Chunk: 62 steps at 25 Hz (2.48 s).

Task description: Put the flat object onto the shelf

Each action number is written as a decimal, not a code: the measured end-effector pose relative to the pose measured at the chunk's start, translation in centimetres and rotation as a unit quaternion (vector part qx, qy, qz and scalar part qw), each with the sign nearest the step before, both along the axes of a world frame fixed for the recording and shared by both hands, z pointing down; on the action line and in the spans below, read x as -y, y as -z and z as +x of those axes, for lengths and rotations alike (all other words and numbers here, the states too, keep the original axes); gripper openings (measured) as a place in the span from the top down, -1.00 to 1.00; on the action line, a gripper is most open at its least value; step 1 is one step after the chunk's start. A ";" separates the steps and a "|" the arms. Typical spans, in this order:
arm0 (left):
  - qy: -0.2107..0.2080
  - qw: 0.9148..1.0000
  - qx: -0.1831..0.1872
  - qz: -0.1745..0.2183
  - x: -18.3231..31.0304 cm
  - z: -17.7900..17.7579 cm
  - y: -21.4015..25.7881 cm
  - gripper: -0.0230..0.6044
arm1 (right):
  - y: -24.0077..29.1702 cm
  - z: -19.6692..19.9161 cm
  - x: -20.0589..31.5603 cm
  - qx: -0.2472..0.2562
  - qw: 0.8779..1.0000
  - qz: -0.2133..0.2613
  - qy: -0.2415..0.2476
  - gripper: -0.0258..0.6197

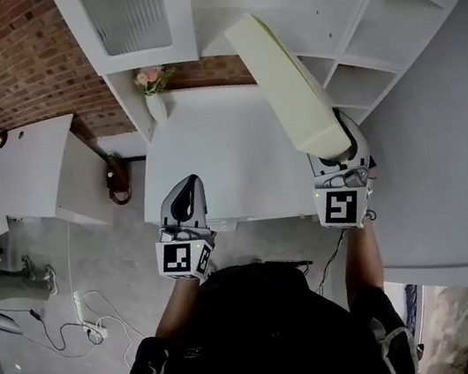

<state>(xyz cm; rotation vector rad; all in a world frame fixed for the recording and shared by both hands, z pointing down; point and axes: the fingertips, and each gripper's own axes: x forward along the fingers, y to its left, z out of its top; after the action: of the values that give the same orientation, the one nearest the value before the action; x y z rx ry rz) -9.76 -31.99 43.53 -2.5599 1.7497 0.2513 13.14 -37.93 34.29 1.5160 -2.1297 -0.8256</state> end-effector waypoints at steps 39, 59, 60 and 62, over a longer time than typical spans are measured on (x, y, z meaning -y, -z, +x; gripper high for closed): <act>0.017 0.999 -0.008 -0.045 6.2 -5.3 -2.4 0.90 | -10.8 -8.9 33.3 -0.439 0.892 -0.087 -0.066 -0.36; 0.014 0.998 -0.007 -0.056 4.0 -5.5 -3.0 0.90 | -10.4 -8.3 32.0 -0.404 0.903 -0.133 -0.051 -0.55; 0.014 0.998 -0.008 -0.062 3.8 -5.5 -3.2 0.90 | -10.3 -8.2 30.9 -0.391 0.910 -0.130 -0.049 -0.55; 0.012 0.998 -0.011 -0.068 3.5 -5.2 -3.2 0.90 | -9.7 -8.2 28.1 -0.333 0.934 -0.121 -0.037 -0.54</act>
<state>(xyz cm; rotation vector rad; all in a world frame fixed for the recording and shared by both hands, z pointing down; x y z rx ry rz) -14.91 -35.50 46.77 -2.6364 1.8651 0.1658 4.99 -66.06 44.03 0.9906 -1.5878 -0.8566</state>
